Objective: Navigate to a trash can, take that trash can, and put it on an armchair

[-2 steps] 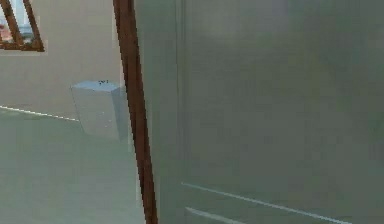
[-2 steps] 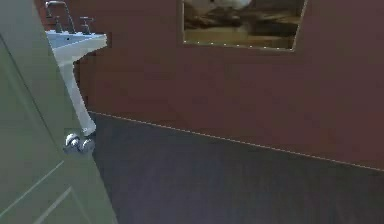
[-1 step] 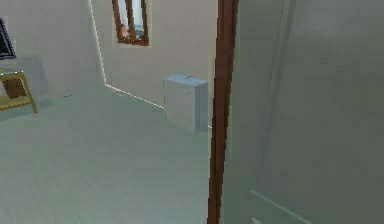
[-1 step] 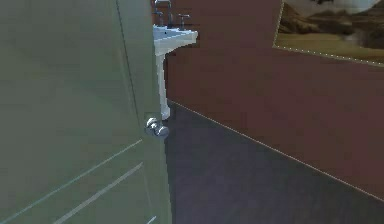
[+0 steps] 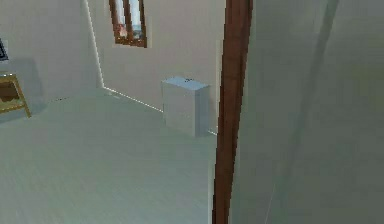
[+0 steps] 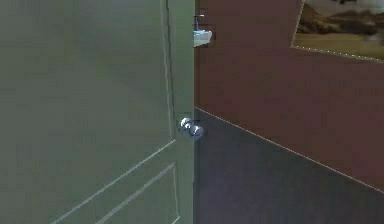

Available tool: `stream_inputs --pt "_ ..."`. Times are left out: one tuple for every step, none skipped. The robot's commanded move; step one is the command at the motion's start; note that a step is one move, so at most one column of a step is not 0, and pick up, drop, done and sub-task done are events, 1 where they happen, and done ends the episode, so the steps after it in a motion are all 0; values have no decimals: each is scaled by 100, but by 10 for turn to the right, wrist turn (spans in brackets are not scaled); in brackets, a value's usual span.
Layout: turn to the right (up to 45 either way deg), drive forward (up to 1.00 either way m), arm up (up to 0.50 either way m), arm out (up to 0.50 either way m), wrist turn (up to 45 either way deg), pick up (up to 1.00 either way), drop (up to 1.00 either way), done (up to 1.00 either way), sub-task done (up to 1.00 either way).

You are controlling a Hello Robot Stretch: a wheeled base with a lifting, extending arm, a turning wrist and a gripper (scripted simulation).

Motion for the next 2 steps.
stream_inputs --pt "-450 0 0 0 0 0 0 0 0" --pt "-60 0 0 0 0 0 0 0 0"
